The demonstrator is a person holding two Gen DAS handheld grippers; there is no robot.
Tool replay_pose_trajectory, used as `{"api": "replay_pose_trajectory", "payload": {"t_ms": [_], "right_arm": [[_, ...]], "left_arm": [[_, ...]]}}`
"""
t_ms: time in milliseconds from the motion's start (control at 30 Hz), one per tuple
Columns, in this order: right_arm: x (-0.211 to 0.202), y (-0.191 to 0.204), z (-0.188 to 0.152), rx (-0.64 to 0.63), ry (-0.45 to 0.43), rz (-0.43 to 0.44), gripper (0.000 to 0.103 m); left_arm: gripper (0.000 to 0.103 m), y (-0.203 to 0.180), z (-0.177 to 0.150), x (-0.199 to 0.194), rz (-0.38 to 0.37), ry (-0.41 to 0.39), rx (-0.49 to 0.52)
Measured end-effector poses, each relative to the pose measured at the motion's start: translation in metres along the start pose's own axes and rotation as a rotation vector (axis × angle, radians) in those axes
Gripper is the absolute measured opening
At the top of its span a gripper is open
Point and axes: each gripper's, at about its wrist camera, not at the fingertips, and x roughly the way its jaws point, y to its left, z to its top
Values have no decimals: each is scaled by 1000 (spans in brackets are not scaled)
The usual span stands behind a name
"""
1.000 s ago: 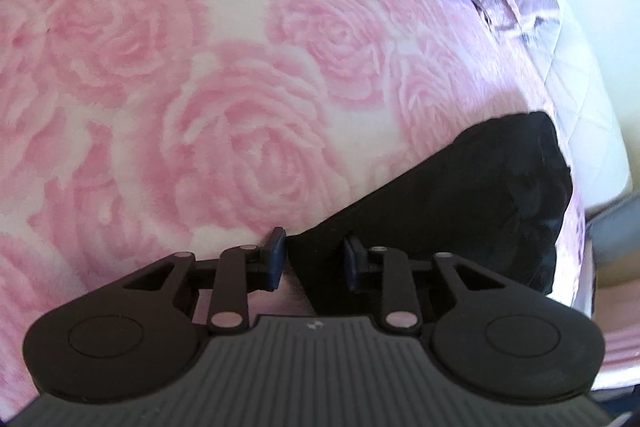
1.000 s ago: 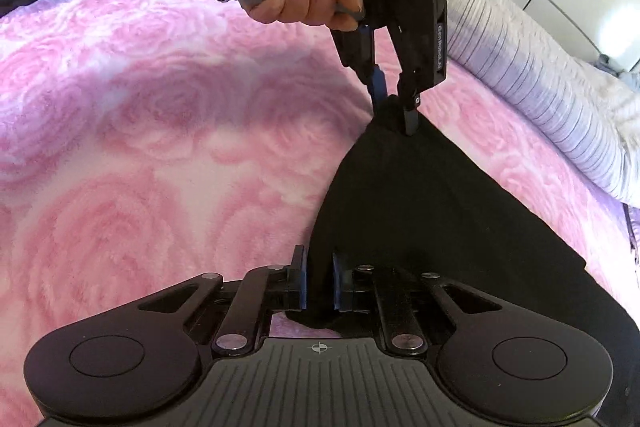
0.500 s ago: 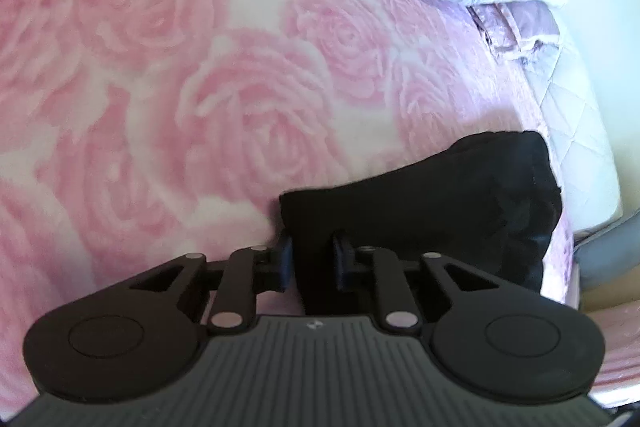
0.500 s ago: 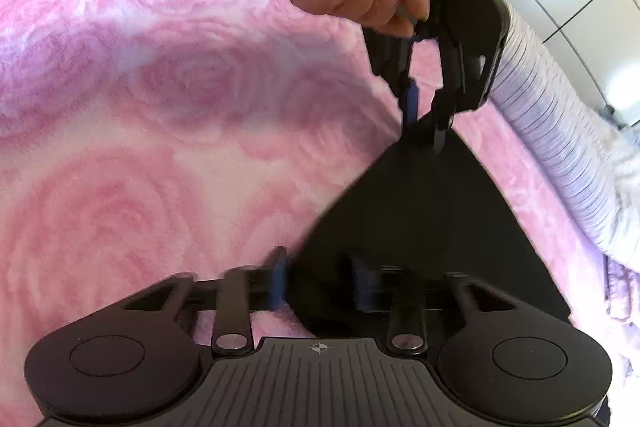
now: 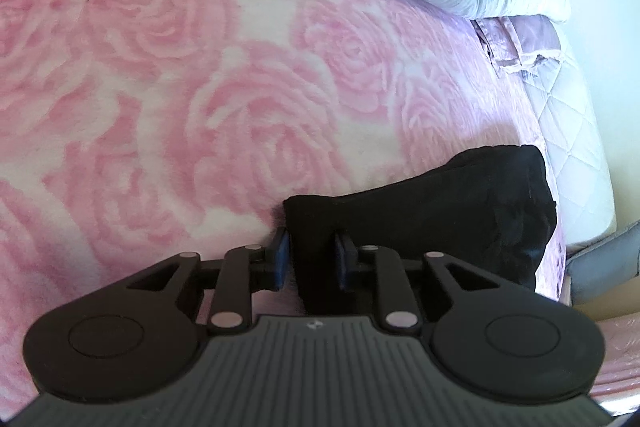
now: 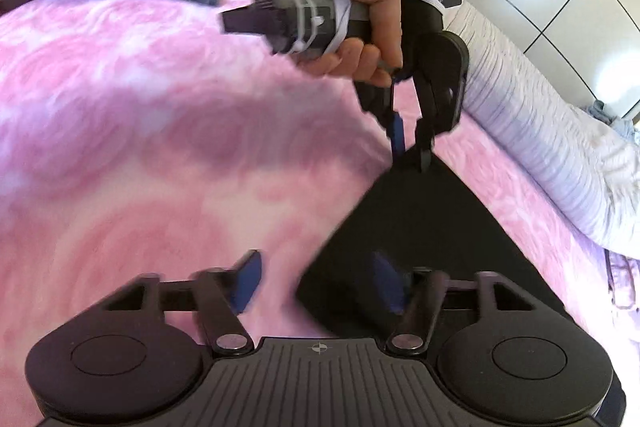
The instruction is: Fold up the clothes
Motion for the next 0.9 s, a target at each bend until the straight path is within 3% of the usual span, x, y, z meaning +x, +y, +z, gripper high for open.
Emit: {"api": "replay_pose_trajectory", "payload": {"t_ms": [67, 100, 133, 300, 367, 533, 700, 767, 833, 900], "right_arm": [[24, -8, 7, 29, 23, -19, 58], [36, -13, 10, 45, 38, -30, 46], [43, -19, 9, 61, 75, -41, 5], [10, -4, -14, 16, 69, -4, 4], [4, 2, -27, 40, 133, 64, 0], [-18, 9, -41, 72, 147, 94, 1], [-12, 3, -18, 80, 70, 71, 17], [10, -7, 0, 99, 50, 44, 31], [33, -23, 14, 135, 66, 16, 40], [55, -41, 23, 212, 104, 8, 40]], "left_arm": [[22, -3, -1, 0, 3, -7, 13], [18, -5, -1, 0, 5, -10, 19], [17, -5, -1, 0, 14, -14, 26], [17, -1, 4, 13, 30, -2, 43], [17, 3, 5, 13, 20, -10, 19], [18, 3, 7, 5, -1, 1, 3], [18, 7, 4, -3, -14, -13, -48], [20, 4, 3, -5, -11, -16, -45], [22, -1, 2, -6, -2, -17, -20], [18, -5, 0, -6, 9, -23, 5]]}}
